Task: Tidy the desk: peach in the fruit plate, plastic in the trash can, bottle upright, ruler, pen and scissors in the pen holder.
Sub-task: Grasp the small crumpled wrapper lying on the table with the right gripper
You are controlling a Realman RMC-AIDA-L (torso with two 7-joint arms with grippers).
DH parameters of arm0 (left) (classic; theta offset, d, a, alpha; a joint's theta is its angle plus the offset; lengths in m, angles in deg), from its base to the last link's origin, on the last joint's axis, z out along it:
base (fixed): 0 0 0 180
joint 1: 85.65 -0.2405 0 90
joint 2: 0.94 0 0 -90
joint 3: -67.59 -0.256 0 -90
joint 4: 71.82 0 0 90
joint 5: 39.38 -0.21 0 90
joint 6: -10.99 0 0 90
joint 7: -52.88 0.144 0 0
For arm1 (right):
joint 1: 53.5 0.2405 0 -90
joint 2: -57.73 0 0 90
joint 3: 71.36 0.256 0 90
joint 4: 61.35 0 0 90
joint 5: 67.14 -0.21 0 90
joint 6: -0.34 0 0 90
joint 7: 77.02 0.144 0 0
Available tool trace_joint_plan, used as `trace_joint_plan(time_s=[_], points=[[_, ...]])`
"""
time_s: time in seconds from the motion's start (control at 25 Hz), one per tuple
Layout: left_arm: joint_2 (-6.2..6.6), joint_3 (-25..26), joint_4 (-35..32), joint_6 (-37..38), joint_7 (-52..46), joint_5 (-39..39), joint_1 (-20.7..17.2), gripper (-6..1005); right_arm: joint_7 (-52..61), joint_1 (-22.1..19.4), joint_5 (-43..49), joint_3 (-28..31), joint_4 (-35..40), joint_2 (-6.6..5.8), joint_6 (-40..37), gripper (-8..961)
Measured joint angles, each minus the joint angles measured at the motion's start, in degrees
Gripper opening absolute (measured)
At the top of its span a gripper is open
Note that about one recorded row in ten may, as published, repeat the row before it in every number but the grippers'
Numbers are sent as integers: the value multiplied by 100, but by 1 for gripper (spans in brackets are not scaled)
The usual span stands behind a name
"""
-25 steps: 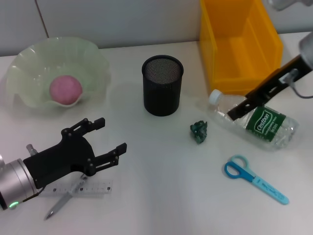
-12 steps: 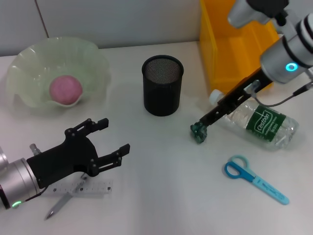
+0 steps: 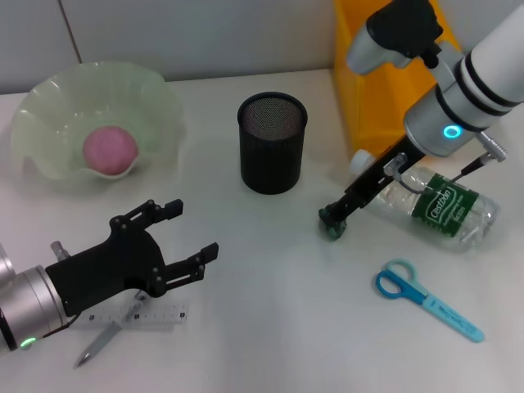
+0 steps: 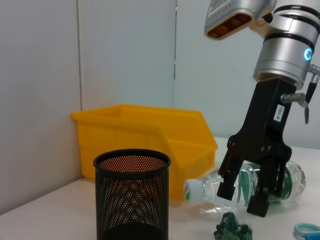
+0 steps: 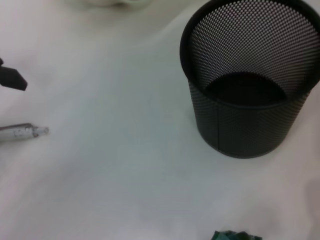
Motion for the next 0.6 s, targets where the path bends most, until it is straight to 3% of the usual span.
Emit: trace_joint_plan(time_s=[0.6], points=[[1, -23, 0, 1, 10, -133, 25, 852, 25, 222, -2, -270, -589, 13, 481, 814]])
